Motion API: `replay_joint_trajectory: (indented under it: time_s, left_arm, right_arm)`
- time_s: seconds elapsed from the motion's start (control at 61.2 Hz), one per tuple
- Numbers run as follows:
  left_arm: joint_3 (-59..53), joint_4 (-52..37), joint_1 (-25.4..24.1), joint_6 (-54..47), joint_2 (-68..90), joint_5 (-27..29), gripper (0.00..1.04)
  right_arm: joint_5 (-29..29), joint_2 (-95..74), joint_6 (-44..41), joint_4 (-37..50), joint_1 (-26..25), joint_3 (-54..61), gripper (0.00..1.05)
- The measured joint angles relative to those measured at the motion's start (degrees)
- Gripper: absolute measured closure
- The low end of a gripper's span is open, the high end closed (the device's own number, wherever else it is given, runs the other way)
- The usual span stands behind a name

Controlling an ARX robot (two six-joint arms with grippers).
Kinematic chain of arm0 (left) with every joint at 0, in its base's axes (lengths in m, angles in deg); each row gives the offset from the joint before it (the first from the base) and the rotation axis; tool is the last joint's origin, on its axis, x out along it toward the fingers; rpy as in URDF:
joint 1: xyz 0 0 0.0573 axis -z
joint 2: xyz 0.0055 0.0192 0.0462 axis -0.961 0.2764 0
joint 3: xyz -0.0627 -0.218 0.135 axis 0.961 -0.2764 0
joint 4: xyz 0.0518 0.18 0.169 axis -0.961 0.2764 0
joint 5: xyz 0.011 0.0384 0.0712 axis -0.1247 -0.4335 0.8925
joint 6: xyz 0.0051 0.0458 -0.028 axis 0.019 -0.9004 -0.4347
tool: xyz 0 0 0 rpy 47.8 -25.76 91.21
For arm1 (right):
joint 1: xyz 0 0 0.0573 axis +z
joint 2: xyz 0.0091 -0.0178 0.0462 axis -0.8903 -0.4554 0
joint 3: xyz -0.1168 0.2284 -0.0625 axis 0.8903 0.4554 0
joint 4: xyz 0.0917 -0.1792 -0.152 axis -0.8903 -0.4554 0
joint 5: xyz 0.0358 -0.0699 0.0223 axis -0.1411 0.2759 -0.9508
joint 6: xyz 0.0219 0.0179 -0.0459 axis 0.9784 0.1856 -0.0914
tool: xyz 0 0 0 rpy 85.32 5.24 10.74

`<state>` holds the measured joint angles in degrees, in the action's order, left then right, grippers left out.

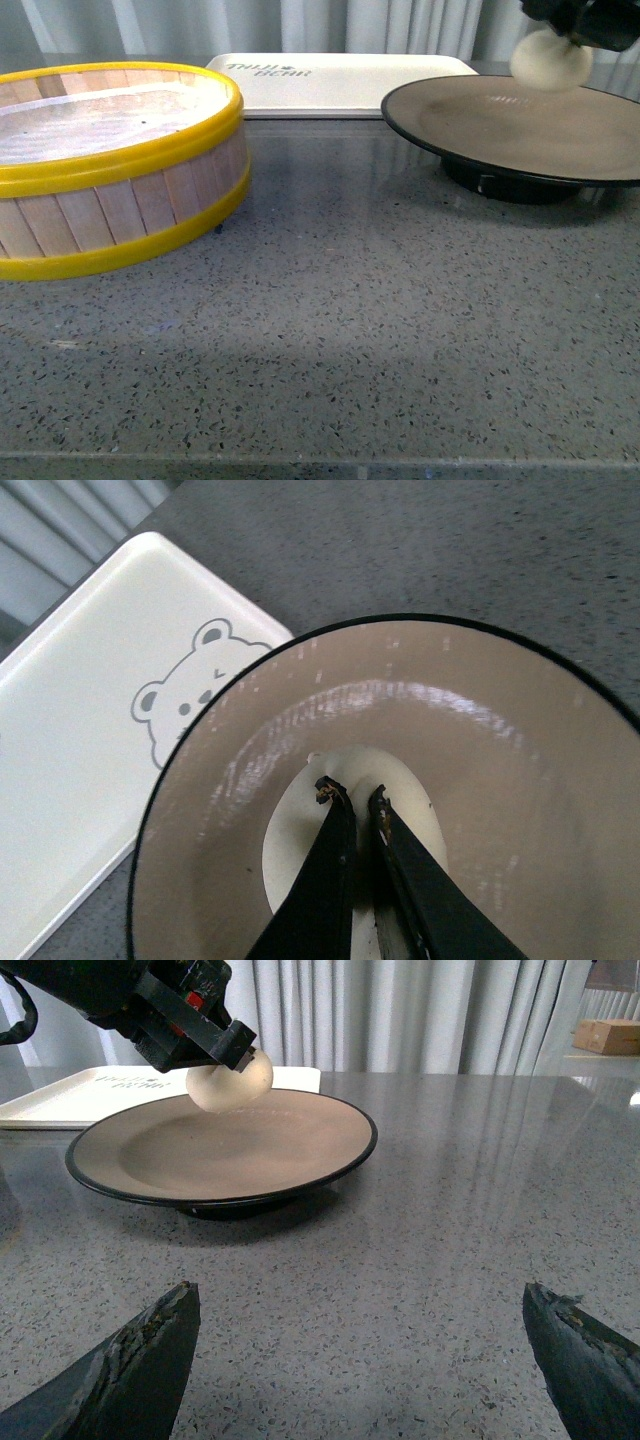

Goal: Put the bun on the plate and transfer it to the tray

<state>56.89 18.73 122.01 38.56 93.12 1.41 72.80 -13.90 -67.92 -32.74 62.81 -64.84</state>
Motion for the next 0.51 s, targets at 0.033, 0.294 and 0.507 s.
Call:
replay_joint_trajectory:
  time_s: [0.033, 0.294, 0.507]
  left_arm:
    - [0.66, 0.15, -0.26, -0.28, 0.44, 0.22, 1.01]
    - [2.12, 3.10, -1.29, -2.43, 2.08, -0.50, 1.01]
    - [0.59, 4.81, -1.20, -1.70, 2.10, -1.95, 0.99]
  right_arm:
    - [0.02, 0.00, 0.00, 0.00, 0.00, 0.00, 0.08]
    - [0.00, 0.00, 0.00, 0.00, 0.00, 0.00, 0.08]
    - [0.00, 0.00, 0.00, 0.00, 0.00, 0.00, 0.08]
